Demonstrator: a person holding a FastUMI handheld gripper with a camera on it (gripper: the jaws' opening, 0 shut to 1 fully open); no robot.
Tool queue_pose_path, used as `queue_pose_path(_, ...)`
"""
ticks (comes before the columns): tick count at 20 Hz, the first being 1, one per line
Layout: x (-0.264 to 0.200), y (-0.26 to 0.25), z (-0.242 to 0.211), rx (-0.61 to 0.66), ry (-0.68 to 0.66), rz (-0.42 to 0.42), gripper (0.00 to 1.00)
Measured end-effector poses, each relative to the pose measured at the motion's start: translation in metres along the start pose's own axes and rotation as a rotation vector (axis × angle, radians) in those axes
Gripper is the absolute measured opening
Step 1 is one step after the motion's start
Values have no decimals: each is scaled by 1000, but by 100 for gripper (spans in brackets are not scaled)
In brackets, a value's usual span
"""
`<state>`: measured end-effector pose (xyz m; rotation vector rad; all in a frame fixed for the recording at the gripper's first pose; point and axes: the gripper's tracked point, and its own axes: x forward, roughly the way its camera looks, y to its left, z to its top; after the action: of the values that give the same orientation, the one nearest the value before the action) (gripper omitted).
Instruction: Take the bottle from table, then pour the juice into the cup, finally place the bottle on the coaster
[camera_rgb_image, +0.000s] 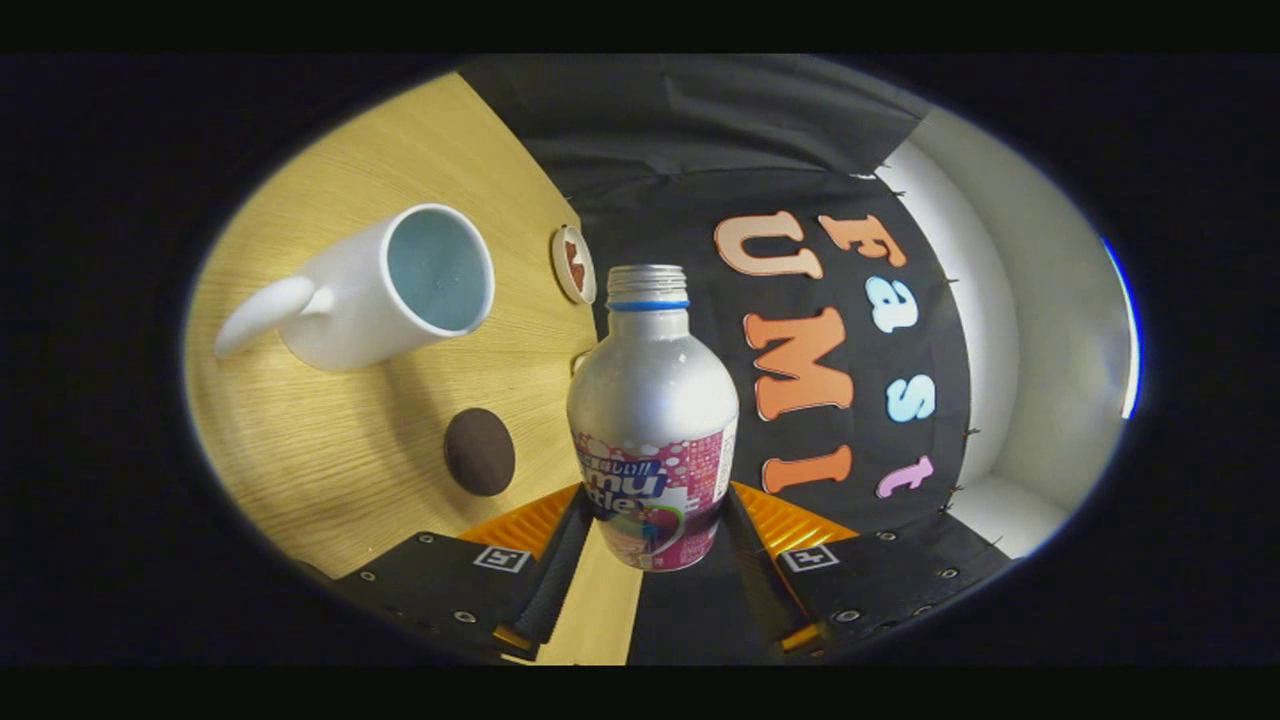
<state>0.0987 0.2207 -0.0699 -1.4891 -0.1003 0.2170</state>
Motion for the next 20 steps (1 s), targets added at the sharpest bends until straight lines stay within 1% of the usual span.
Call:
queue_pose_path(3, 1, -7, 1, -55, -2, -26, 76)
queue_pose_path(12, 3, -12, 0, -219, -27, -36, 76)
queue_pose_path(20, 7, -16, 9, -313, -48, -53, 76)
